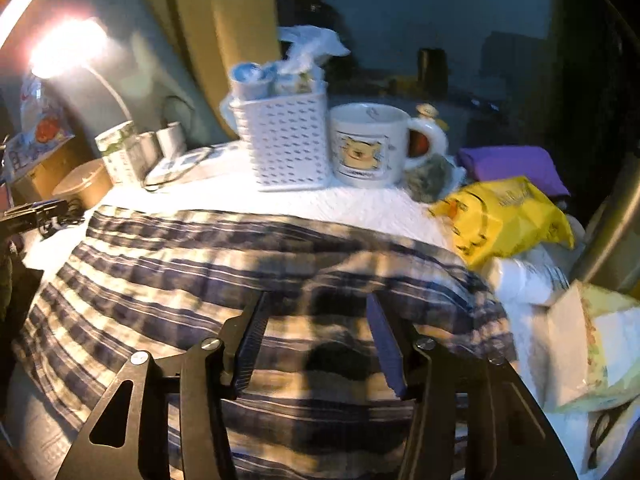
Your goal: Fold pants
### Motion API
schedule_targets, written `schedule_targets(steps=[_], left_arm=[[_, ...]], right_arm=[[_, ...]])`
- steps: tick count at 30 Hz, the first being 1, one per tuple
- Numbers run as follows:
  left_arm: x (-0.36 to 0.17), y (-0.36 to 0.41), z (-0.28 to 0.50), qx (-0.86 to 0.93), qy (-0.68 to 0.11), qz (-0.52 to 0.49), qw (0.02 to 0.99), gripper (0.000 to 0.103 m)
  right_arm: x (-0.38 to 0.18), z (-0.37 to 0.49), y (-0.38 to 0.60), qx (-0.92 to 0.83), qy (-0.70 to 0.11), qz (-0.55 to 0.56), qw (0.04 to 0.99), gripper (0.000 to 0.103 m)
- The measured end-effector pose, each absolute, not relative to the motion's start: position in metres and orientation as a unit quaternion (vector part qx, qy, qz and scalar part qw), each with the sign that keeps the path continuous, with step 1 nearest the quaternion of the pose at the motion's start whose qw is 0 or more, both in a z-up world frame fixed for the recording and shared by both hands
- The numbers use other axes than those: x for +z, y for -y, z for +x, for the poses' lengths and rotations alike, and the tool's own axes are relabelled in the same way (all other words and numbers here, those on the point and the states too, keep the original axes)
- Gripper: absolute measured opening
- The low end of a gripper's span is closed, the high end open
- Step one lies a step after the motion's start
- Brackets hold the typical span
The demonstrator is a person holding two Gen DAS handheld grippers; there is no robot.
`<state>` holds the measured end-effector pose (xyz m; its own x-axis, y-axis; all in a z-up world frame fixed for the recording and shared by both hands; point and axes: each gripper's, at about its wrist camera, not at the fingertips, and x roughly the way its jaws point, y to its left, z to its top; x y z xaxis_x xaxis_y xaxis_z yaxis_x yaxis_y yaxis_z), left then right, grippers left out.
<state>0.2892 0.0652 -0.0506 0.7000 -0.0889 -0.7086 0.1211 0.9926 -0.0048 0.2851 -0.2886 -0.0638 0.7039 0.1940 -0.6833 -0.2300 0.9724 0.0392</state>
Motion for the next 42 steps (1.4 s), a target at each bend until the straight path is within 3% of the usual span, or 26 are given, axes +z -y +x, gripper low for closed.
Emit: schedule_targets(steps=[6,14,24,32,42], left_arm=[[-0.080,-0.029,0.318,-0.116,-0.412,0.062,0.902,0.050],[-0.112,-0.043,0.362,-0.088,-0.455,0.071,0.883,0.051],[-0.107,-0.073,0.377,-0.033,-0.449,0.038,0.892,0.051],[-0.066,-0.045,0.319,-0.099,-0.414,0.014,0.905,0.051],[-0.100,0.027,0.242,-0.170,-0.457,0.043,0.872,0.051]], right_arm=[[-0.066,0.311,0.259,0.144,-0.365,-0.044,0.919,0.055],[-0.095,0.346,0.271,0.108,-0.428,-0.026,0.897,0.053],[-0.084,0.337,0.300,0.038,-0.427,-0.026,0.903,0.053],[-0.061,0.292,0.254,0.149,-0.398,-0.036,0.904,0.053],[-0.091,0.248,0.211,0.195,-0.435,-0.094,0.874,0.055]])
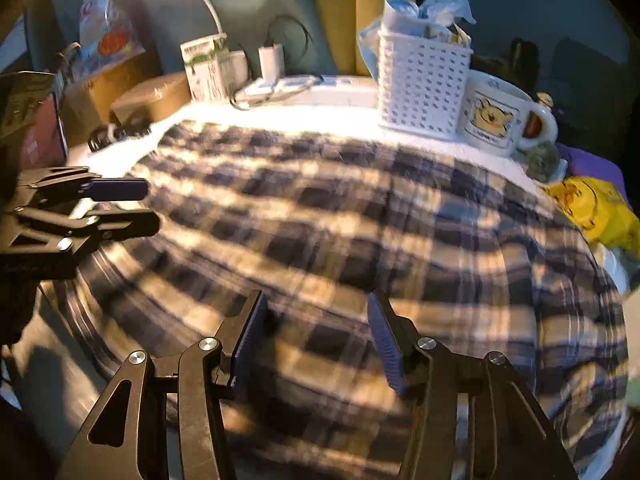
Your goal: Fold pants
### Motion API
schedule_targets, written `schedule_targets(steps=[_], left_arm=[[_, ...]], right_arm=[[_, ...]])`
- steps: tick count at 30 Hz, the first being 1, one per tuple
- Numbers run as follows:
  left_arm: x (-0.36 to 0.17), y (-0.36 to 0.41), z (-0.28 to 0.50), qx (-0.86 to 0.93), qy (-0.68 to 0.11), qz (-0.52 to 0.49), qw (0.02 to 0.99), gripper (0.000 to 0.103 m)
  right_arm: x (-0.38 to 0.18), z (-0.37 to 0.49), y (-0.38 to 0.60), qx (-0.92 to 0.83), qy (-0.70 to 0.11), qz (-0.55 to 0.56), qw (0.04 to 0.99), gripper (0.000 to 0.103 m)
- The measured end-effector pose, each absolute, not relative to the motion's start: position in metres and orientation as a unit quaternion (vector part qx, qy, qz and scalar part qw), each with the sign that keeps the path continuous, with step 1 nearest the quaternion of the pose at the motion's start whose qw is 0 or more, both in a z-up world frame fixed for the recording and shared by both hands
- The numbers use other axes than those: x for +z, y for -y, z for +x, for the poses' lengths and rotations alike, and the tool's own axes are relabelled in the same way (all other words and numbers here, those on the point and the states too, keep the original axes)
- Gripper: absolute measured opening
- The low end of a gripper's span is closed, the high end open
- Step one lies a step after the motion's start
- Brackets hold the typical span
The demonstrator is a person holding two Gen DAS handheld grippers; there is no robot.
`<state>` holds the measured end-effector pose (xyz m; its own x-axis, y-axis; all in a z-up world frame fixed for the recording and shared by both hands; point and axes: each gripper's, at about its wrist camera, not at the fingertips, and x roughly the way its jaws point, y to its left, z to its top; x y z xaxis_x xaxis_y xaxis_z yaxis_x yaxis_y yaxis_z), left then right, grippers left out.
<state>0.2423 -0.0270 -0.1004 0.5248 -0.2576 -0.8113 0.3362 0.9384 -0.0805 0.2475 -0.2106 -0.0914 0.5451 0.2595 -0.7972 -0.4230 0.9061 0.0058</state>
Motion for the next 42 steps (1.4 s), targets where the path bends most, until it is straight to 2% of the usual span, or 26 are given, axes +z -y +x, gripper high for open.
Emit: schedule_targets(steps=[5,12,18,24,42], left_arm=[[-0.113,0.017,0.233,-0.137,-0.455,0.054,0.878,0.051],[-0.092,0.003,0.210,-0.130,-0.440,0.020,0.888,0.051],[-0.080,0.040,0.182,-0.191,-0.409,0.019,0.892,0.051],[-0.108,0.050,0.177,-0.174,-0.446,0.036,0.877,0.051],[-0.112,-0.025,0.151,-0.093,-0.451,0.027,0.887,0.051]], right_arm=[[-0.098,0.229,0.241,0.148,-0.429,-0.106,0.885,0.055],[-0.087,0.215,0.288,0.084,-0.420,-0.073,0.900,0.055],[-0.076,0.188,0.253,0.167,-0.393,-0.064,0.902,0.055],[-0.100,0.183,0.226,0.181,-0.420,-0.098,0.884,0.055],[-0.102,0.157,0.329,0.069,-0.425,-0.071,0.900,0.055]])
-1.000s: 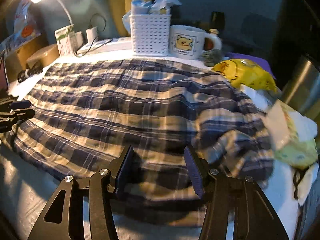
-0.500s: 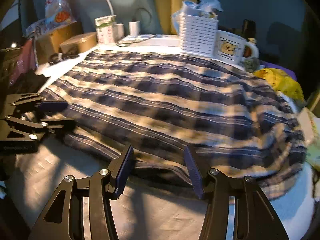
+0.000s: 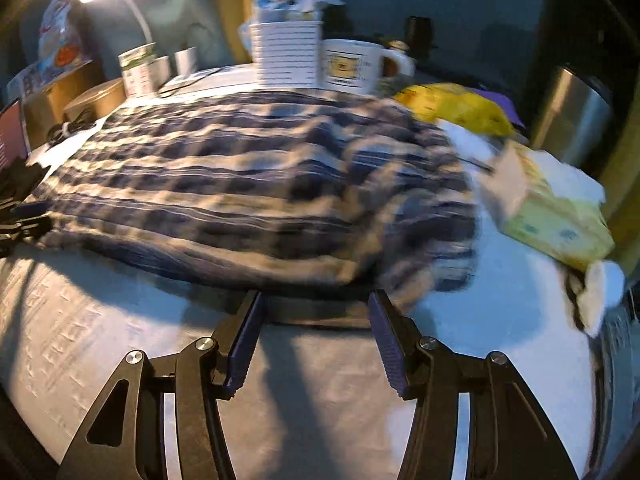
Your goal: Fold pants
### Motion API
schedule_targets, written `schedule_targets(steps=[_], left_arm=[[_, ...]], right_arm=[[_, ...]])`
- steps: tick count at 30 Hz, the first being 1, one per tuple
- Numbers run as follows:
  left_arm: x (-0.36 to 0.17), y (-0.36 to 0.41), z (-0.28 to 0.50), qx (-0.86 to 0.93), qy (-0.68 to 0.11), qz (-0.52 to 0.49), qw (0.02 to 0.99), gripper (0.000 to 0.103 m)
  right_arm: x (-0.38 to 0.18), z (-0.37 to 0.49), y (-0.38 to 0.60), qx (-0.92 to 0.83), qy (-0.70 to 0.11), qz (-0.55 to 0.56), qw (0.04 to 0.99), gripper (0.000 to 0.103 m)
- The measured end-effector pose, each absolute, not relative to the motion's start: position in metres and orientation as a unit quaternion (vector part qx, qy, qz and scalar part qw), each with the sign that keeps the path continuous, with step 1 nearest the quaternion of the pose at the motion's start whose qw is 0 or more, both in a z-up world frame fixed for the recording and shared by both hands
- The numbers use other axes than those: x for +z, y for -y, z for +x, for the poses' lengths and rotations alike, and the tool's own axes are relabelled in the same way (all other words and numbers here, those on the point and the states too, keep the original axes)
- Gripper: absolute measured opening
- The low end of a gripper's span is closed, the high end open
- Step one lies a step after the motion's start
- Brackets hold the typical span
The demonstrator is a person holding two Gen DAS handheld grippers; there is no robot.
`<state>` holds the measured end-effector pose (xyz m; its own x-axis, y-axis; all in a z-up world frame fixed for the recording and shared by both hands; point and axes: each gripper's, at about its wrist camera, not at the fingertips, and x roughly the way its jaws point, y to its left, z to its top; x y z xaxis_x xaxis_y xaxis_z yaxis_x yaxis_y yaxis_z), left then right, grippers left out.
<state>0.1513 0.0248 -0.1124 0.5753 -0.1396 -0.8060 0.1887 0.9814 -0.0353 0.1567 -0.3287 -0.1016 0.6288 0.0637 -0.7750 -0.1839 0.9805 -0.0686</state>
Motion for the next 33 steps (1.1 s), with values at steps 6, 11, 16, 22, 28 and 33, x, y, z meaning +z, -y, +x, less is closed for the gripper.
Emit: schedule_targets(steps=[6,11,16,22,28,33], left_arm=[[-0.095,-0.048,0.144,-0.060,-0.429,0.002,0.901,0.051],[-0.082,-0.054,0.150,-0.044,-0.405,-0.005,0.913,0.051],[-0.078,-0.061,0.162,-0.024,-0.394,-0.028,0.918,0.080],[-0.077,-0.062,0.169,-0.017,-0.391,-0.034,0.919,0.084],[-0.077,-0.063,0.177,-0.003,-0.396,-0.036,0.918,0.084],[-0.076,-0.059,0.178,0.002,-0.396,-0.033,0.918,0.084]], right_arm=[[-0.094,0.148,0.362,0.039,-0.427,-0.035,0.903,0.057],[-0.083,0.144,0.373,0.031,-0.419,-0.019,0.907,0.081],[-0.086,0.149,0.367,0.071,-0.420,0.016,0.905,0.103],[-0.100,0.166,0.365,0.080,-0.428,0.064,0.898,0.103],[-0.098,0.195,0.387,0.088,-0.406,0.169,0.894,0.101],[-0.100,0.224,0.396,0.090,-0.393,0.232,0.885,0.069]])
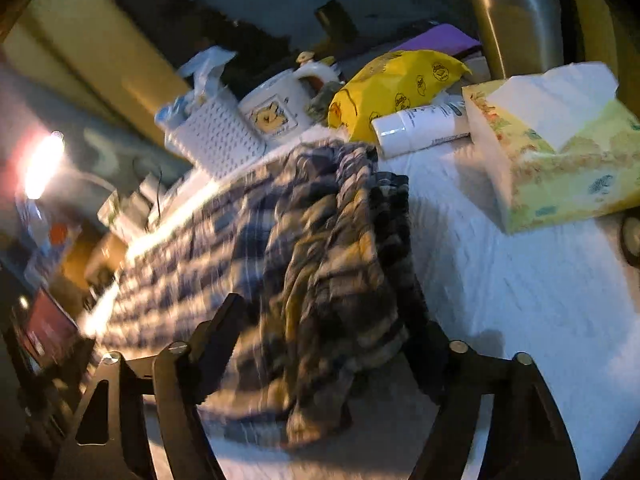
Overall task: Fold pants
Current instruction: 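Grasp the pants waistband with the right gripper and lift it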
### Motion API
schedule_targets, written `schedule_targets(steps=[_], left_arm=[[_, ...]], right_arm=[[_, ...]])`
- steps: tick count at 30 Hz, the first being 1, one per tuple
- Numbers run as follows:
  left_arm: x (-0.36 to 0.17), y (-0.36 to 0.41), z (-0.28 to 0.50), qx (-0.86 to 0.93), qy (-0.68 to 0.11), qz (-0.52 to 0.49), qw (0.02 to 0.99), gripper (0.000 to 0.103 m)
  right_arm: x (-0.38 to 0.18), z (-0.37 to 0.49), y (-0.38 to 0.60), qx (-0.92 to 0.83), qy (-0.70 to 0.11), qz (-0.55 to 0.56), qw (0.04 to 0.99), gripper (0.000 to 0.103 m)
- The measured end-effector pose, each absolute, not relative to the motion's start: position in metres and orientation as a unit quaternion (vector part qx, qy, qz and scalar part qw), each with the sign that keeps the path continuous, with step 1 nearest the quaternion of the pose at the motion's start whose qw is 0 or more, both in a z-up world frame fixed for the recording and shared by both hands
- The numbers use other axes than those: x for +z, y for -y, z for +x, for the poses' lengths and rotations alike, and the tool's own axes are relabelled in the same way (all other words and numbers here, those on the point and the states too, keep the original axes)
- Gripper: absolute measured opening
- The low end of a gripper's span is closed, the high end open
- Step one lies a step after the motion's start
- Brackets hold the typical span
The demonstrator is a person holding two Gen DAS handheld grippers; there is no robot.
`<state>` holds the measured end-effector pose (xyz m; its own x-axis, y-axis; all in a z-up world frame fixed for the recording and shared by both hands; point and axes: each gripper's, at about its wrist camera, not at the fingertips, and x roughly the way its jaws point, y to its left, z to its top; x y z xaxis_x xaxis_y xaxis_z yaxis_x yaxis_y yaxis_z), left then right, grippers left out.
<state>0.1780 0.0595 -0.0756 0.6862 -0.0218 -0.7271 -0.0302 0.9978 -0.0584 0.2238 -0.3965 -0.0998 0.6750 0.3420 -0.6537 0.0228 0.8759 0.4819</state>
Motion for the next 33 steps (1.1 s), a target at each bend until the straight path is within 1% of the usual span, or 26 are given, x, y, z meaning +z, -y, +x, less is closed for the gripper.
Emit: schedule_targets(steps=[3,4,6,8,10,21,27,33], left_arm=[[-0.074,-0.058,0.177,0.007,-0.396,-0.030,0.918,0.084],[-0.074,-0.058,0.177,0.009,-0.397,-0.030,0.917,0.084],[-0.073,-0.059,0.177,0.011,-0.397,-0.030,0.917,0.084],[-0.070,-0.060,0.176,0.012,-0.395,-0.029,0.918,0.084],[-0.067,-0.060,0.174,0.013,-0.392,-0.027,0.919,0.084],[-0.067,-0.069,0.173,-0.005,-0.385,-0.027,0.923,0.084],[-0.065,-0.088,0.168,-0.007,-0.373,-0.036,0.927,0.084],[-0.063,-0.111,0.161,-0.014,-0.358,-0.050,0.932,0.084]], right_arm=[[-0.106,0.238,0.404,0.102,-0.391,0.285,0.869,0.047],[-0.108,0.241,0.404,0.103,-0.392,0.290,0.867,0.036],[-0.109,0.244,0.403,0.102,-0.388,0.294,0.867,0.030],[-0.103,0.243,0.405,0.102,-0.378,0.291,0.873,0.026],[-0.092,0.240,0.411,0.094,-0.366,0.276,0.884,0.024],[-0.035,0.221,0.421,0.067,-0.324,0.209,0.920,0.024],[-0.005,0.217,0.393,0.075,-0.303,0.173,0.934,0.023],[0.030,0.220,0.330,0.119,-0.280,0.122,0.945,0.023]])
